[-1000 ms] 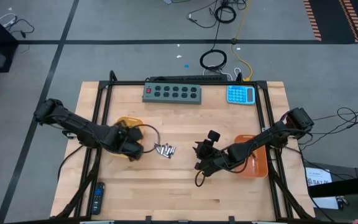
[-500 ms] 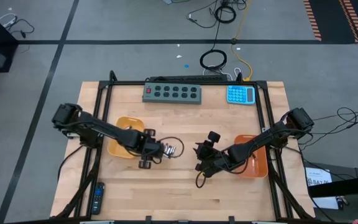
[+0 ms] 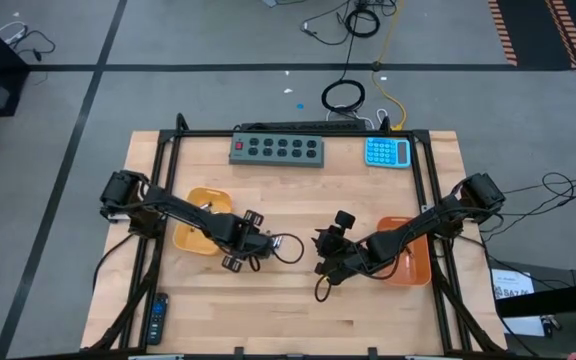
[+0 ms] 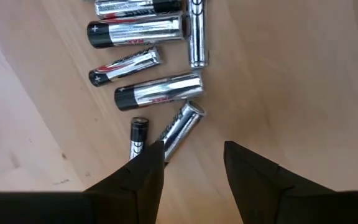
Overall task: Sort batteries
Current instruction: Put the silver battery into the yellow bin
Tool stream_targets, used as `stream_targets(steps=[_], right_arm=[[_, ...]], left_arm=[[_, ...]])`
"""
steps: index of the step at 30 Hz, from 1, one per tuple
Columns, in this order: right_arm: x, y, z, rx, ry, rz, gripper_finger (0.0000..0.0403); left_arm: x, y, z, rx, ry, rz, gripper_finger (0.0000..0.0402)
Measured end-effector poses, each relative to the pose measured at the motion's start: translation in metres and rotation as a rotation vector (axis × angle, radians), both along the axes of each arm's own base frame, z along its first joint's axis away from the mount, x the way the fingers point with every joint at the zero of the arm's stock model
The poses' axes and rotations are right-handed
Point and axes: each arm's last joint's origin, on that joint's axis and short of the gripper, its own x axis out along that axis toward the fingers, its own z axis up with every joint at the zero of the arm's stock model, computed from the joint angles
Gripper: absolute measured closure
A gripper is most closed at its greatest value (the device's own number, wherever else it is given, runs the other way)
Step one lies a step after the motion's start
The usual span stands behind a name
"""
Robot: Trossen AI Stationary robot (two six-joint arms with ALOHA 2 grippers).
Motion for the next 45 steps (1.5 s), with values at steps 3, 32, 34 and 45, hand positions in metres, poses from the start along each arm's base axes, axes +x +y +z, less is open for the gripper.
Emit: stream_targets(steps=[3,32,34,45], right_arm=[[0.000,0.000,0.000,0.000,0.000,0.000,0.0296],[0.000,0.000,0.000,0.004,-0.004,-0.004,0.0296],[0.000,0.000,0.000,0.005,-0.004,-0.004,0.0296],[0.000,0.001,0.000,0.019,-0.020,-0.010,0.0296]], left_arm=[[0.001,0.001,-0.002,0.011,0.003,-0.010,0.0227],[0.012,0.013,-0.032,-0.100,0.108,-0.004,0.0356],[0.010,0.008,-0.031,-0.079,0.101,0.006,0.0356],[-0.011,-0.013,0.031,-0.070,-0.144,0.278,0.0356]])
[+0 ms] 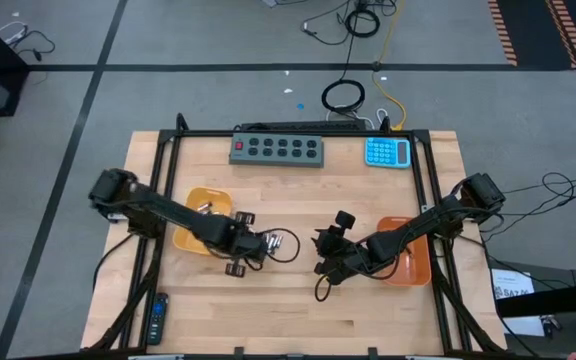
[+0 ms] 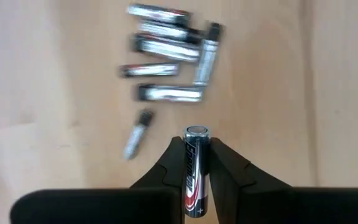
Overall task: Sort batteries
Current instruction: Put the silver battery into the yellow bin
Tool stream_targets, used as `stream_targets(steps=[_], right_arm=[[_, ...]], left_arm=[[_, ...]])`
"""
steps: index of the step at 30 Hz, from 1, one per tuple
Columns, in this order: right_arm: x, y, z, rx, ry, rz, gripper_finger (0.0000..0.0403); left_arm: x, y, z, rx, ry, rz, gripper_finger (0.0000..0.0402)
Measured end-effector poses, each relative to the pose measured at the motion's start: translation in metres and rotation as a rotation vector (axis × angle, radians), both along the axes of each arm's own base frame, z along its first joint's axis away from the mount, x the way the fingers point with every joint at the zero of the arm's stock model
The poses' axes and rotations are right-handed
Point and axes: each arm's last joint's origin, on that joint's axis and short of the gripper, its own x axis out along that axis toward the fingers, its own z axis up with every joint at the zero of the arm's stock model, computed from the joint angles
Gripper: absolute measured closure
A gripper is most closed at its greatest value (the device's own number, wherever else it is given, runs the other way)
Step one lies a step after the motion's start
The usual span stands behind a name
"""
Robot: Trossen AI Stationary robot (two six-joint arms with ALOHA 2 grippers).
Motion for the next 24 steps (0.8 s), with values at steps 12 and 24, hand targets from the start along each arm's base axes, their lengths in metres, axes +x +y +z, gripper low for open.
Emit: stream_targets(steps=[12,24], right_arm=[[-0.003,0.008,0.000,0.002,-0.005,0.025,0.0296],[-0.001,0.006,0.001,-0.002,-0.008,0.024,0.0296]], left_arm=[[-0.078,0.028,0.032,-0.027,-0.198,0.364,0.0356],[-0.105,0.045,0.040,0.024,-0.216,0.611,0.0203]])
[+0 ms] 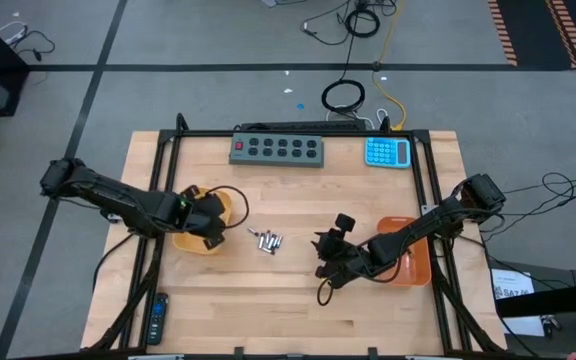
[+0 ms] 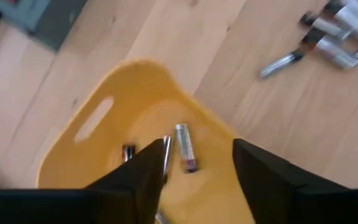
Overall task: Sort batteries
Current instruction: Put the silver battery into the yellow bin
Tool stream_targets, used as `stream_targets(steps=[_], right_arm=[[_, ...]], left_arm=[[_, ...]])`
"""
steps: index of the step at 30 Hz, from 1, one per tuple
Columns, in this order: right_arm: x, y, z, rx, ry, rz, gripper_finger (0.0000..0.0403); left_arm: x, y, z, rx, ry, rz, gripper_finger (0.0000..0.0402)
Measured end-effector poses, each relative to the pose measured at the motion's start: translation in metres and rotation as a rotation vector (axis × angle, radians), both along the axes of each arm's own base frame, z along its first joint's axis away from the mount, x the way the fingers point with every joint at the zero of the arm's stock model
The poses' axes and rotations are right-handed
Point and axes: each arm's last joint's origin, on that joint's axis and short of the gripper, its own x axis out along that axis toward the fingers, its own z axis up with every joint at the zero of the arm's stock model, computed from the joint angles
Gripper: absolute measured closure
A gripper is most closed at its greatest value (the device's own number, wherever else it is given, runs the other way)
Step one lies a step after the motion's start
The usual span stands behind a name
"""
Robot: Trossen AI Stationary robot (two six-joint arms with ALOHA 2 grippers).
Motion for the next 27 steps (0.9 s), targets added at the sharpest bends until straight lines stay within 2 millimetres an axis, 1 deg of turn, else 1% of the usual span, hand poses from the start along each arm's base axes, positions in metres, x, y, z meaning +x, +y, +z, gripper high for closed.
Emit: stream_targets(steps=[2,5,10,16,20,23,27], right_arm=[[0.001,-0.001,0.001,-0.001,-0.005,0.001,0.0296],[0.003,-0.004,0.001,-0.005,-0.006,-0.003,0.0296],[0.005,-0.004,0.002,-0.011,-0.013,0.006,0.0296],[0.005,-0.003,0.002,-0.007,-0.021,0.014,0.0296],[0.003,0.001,0.003,-0.006,-0.022,0.026,0.0296],[0.001,0.006,0.003,-0.004,-0.023,0.039,0.0296],[0.000,0.010,0.003,-0.001,-0.026,0.050,0.0296]], left_arm=[[0.007,-0.001,0.003,0.012,-0.042,-0.037,0.0186],[0.023,-0.002,0.002,-0.015,-0.078,-0.111,0.0181],[0.052,-0.001,-0.013,-0.048,-0.040,-0.242,0.0199],[0.080,0.005,-0.036,-0.074,0.079,-0.359,0.0226],[0.091,0.009,-0.051,-0.068,0.159,-0.423,0.0234],[0.094,0.013,-0.060,-0.061,0.197,-0.452,0.0235],[0.101,0.014,-0.064,-0.085,0.169,-0.495,0.0235]])
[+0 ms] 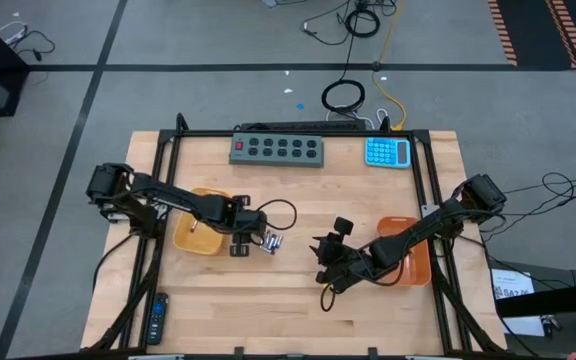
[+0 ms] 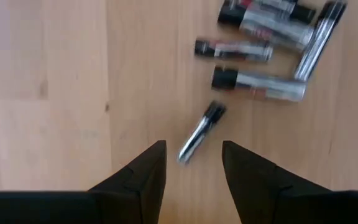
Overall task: Sort batteries
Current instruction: Put the silver battery into the yellow bin, then put the black battery into the orange bin
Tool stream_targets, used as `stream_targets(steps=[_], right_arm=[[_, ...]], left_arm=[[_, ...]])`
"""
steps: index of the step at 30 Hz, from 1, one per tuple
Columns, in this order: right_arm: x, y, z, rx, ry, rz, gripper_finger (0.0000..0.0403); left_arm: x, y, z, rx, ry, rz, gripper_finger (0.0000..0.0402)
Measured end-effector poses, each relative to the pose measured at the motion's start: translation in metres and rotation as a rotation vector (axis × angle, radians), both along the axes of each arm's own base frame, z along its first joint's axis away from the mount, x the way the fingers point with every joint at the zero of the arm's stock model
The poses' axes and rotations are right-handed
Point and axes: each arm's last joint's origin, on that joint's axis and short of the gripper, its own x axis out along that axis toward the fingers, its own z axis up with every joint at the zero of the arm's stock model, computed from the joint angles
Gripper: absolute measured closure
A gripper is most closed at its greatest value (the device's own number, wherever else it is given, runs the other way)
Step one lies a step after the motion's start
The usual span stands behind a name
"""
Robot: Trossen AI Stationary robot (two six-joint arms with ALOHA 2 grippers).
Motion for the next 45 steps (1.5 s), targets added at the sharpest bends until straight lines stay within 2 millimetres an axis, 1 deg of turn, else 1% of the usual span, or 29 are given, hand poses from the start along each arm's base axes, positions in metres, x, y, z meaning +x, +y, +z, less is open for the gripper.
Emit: stream_targets(steps=[5,10,12,14,17,18,22,25,28,30,32,34,37,38,40,43,45], right_arm=[[0.000,0.001,0.000,0.007,-0.005,-0.001,0.0296],[-0.001,0.001,0.000,0.011,-0.007,-0.004,0.0296],[-0.001,0.001,0.000,0.009,-0.004,-0.004,0.0296],[-0.001,0.001,0.000,0.008,-0.002,-0.005,0.0296],[-0.002,0.000,-0.001,0.009,0.008,-0.011,0.0296],[-0.002,0.000,-0.002,0.009,0.011,-0.014,0.0296],[-0.003,0.000,-0.002,0.012,0.019,-0.023,0.0296],[-0.004,0.000,-0.003,0.015,0.021,-0.027,0.0296],[-0.004,0.000,-0.003,0.015,0.022,-0.027,0.0296],[-0.004,0.000,-0.003,0.009,0.024,-0.025,0.0296],[-0.004,0.000,-0.003,-0.001,0.027,-0.021,0.0296],[-0.004,-0.001,-0.003,-0.006,0.030,-0.019,0.0296],[-0.003,-0.001,-0.003,-0.012,0.033,-0.014,0.0296],[-0.003,-0.001,-0.003,-0.014,0.033,-0.013,0.0296],[-0.003,-0.001,-0.003,-0.015,0.034,-0.010,0.0296],[-0.003,-0.001,-0.002,-0.015,0.033,-0.009,0.0296],[-0.003,-0.001,-0.002,-0.014,0.034,-0.009,0.0296]], left_arm=[[0.007,0.003,-0.005,-0.030,-0.027,-0.032,0.0235],[0.009,0.004,-0.016,-0.052,0.011,-0.045,0.0236],[0.011,0.003,-0.021,-0.053,0.022,-0.047,0.0245],[0.012,0.003,-0.024,-0.055,0.032,-0.050,0.0274],[0.012,0.000,-0.026,-0.065,0.040,-0.070,0.0361],[0.012,-0.001,-0.026,-0.064,0.040,-0.071,0.0376],[0.010,-0.007,-0.020,-0.038,0.022,-0.057,0.0379],[0.005,-0.010,-0.007,-0.028,0.023,-0.024,0.0379],[-0.001,-0.012,0.016,-0.007,-0.035,0.014,0.0379],[-0.011,-0.013,0.029,0.006,-0.049,0.045,0.0379],[-0.022,-0.013,0.046,0.006,-0.087,0.101,0.0379],[-0.039,-0.012,0.062,0.001,-0.084,0.186,0.0379],[-0.065,-0.007,0.075,-0.014,-0.042,0.354,0.0382],[-0.073,-0.006,0.078,-0.011,-0.029,0.405,0.0379],[-0.085,-0.005,0.080,-0.006,-0.003,0.468,0.0352],[-0.094,-0.008,0.082,0.018,0.011,0.484,0.0282],[-0.093,-0.011,0.084,0.038,-0.019,0.473,0.0236]])
